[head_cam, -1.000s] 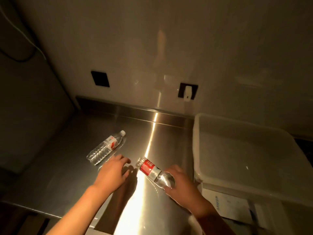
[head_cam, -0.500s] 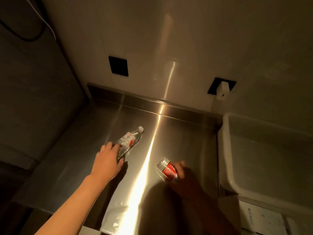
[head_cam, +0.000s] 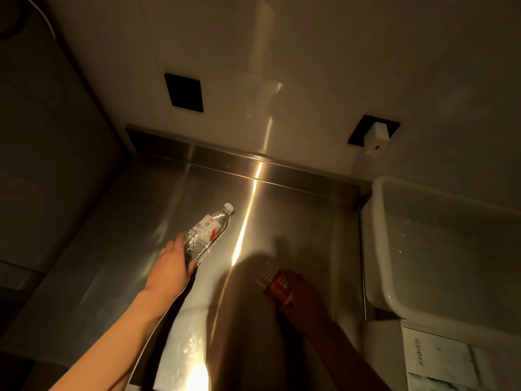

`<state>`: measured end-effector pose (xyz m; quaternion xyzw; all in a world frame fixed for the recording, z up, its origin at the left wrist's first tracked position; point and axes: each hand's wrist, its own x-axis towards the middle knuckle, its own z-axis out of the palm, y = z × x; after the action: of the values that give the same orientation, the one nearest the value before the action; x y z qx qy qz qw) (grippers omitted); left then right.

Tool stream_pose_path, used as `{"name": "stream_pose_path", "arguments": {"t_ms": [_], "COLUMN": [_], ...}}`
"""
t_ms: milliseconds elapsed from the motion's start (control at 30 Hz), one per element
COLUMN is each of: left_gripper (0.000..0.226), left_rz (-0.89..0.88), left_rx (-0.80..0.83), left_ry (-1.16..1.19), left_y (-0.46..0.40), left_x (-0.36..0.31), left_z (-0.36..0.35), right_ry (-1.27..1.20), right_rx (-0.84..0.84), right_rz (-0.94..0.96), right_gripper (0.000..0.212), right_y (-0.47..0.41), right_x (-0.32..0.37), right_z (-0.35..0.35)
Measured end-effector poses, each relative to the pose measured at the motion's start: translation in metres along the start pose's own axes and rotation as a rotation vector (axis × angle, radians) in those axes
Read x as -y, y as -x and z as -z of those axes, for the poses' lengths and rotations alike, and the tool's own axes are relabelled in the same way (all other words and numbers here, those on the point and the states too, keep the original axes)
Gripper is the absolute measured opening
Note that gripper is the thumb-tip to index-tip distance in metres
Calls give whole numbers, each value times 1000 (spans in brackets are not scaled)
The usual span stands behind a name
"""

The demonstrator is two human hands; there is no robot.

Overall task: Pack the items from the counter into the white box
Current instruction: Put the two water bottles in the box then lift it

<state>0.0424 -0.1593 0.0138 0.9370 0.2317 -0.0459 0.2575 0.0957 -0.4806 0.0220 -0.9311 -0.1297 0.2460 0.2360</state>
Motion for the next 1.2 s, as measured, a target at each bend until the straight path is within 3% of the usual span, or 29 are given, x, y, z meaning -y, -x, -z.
{"name": "stream_pose_path", "arguments": {"t_ms": [233,400,500,633,933,1067,1200], "left_gripper": [67,67,66,65,64,66,65], "left_rz": [-1,-84,-176,-340,-654,-746,-813], "left_rx": [-39,-79,-92,-82,-10,36,113], "left_ry": [96,175,227,283,352,356,349], "left_y": [21,49,64,84,123,139,157], "left_x": [-8,-47,-86,-150,-275,-319,-354], "left_z": [-2,12,22,23,-25,-43,-62], "right_ry": [11,-150,-236,-279,-661,-626,-392], "right_rx": [-50,-146,-175,-201,-347,-425,-454], "right_rz": [57,118,159,95,92,73,32], "right_gripper": [79,74,64,68,70,76,86], "right_y": [14,40,63,101,185,220,251], "right_x": [-7,-2,-8,-25,-87,-113,-157], "right_z": [15,50,77,116,181,210,228]}}
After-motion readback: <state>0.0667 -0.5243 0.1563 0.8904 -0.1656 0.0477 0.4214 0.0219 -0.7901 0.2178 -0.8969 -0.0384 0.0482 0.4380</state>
